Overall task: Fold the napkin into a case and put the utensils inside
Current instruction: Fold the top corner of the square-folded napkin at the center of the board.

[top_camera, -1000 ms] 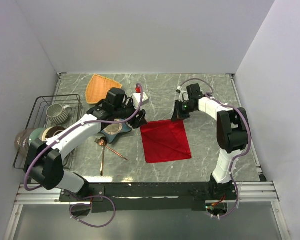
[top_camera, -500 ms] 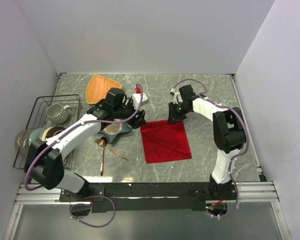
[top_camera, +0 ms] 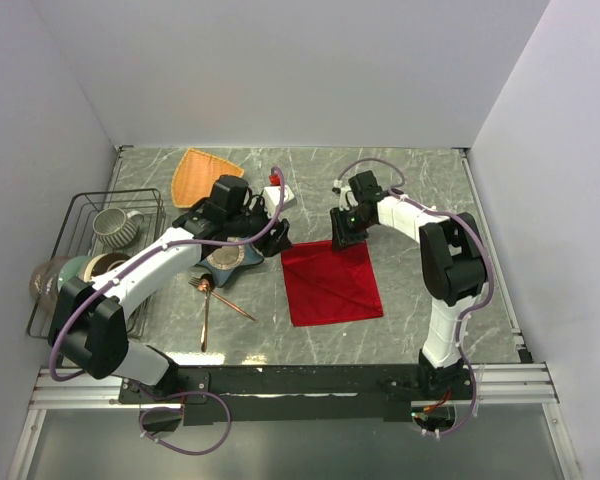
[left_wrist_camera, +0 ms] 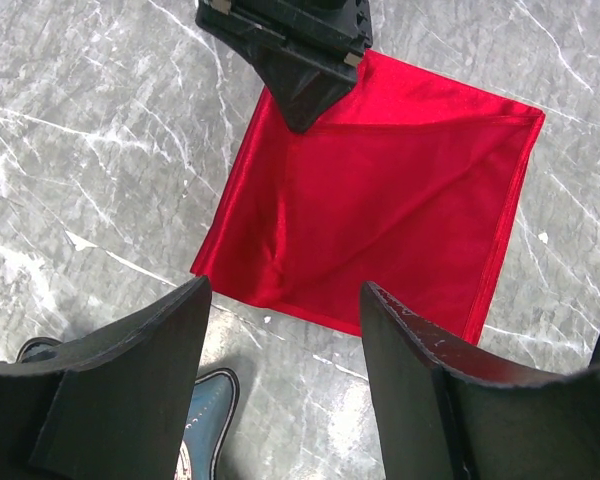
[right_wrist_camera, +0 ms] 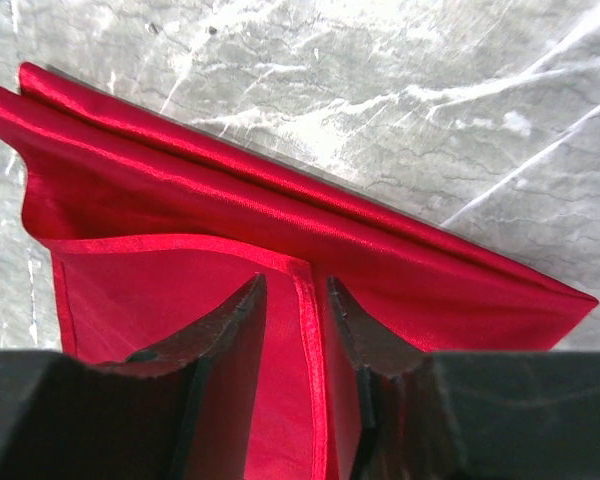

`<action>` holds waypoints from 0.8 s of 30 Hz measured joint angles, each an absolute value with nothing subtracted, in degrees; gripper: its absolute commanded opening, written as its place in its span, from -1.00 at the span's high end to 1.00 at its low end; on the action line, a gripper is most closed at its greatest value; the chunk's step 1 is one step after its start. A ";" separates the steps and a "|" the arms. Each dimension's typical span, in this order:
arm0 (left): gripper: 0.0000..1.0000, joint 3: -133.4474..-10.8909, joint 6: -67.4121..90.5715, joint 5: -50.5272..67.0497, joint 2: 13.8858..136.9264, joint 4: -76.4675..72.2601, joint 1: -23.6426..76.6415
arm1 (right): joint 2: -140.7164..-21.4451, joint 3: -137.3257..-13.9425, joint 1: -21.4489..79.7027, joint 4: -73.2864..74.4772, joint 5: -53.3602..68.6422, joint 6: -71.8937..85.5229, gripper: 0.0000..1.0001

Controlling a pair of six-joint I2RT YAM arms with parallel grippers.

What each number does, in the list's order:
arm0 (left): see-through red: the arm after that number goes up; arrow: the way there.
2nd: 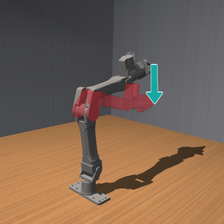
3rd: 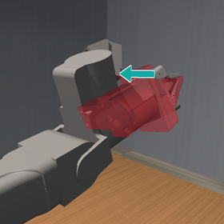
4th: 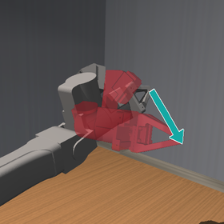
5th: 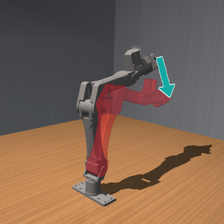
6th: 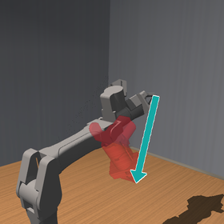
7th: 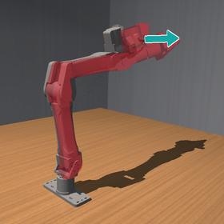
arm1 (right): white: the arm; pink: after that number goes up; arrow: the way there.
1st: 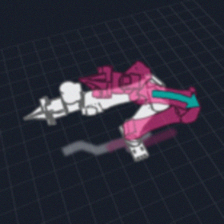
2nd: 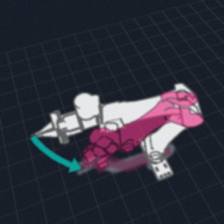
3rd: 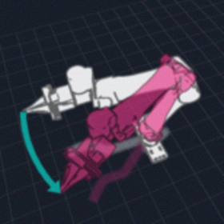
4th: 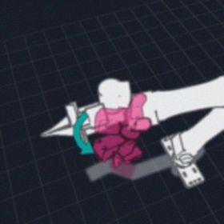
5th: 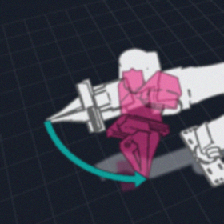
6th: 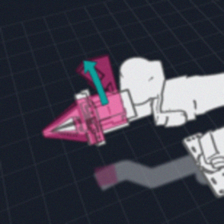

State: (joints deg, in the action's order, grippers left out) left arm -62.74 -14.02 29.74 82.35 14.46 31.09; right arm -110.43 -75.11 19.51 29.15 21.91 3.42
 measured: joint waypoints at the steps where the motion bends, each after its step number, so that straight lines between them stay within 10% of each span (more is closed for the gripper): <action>1: -0.34 -62.74 -14.06 29.76 82.35 14.48 31.05 | -110.59 -75.11 19.66 29.21 21.78 3.33 0.22; 24: -0.35 -62.74 -14.13 29.95 82.35 14.46 30.55 | -111.98 -75.11 21.54 29.36 17.30 3.07 0.79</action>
State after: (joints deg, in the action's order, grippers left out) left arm -62.74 -14.13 29.95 82.35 14.46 30.55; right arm -111.98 -75.11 21.54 29.36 17.30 3.07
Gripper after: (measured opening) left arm 0.672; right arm 0.196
